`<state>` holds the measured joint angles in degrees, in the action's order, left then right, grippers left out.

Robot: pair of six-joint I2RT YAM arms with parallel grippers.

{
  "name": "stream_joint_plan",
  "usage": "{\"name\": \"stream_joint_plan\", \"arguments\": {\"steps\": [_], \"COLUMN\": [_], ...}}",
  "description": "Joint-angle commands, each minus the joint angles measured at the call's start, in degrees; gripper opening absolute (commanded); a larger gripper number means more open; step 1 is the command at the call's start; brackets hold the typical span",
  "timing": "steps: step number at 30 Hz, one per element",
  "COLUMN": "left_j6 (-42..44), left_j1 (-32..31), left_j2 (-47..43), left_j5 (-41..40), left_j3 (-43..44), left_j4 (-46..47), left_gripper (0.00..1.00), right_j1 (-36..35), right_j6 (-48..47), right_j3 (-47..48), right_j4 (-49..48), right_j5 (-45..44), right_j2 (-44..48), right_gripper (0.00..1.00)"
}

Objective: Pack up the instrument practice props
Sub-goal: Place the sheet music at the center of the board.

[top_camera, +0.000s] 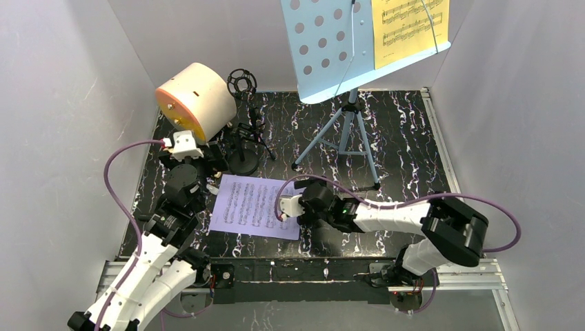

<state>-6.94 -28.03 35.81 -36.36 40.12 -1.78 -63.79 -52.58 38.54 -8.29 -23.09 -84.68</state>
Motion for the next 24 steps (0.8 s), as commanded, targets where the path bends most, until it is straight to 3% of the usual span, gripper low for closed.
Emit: {"name": "stream_joint_plan", "arguments": {"steps": [1, 8, 12, 17, 24], "left_j6": [-1.8, -2.8, -2.9, -2.7, -2.9], "left_j1": [0.5, 0.8, 0.8, 0.8, 0.8], "left_j2": [1.0, 2.3, 2.7, 3.0, 4.0], "left_j5": [-0.3, 2.3, 4.8, 8.2, 11.4], "left_j3": [0.7, 0.8, 0.7, 0.7, 0.8], "left_j4": [-1.0, -1.1, -1.0, -0.8, -0.9], "left_gripper": [0.98, 0.98, 0.98, 0.98, 0.98], "right_j1": [2.6, 7.8, 11.0, 19.2, 30.8], "right_j6": [3.2, 30.7, 43.7, 51.8, 60.3], "right_j3": [-1.5, 4.9, 8.8, 11.7, 7.2], "right_j4": [1.1, 2.9, 6.9, 9.8, 0.1], "right_j5": [-2.4, 3.4, 1.8, 8.3, 19.3], "right_j2": [5.1, 10.3, 10.7, 13.3, 21.8], "right_gripper": [0.95, 0.99, 0.99, 0.99, 0.99]}}
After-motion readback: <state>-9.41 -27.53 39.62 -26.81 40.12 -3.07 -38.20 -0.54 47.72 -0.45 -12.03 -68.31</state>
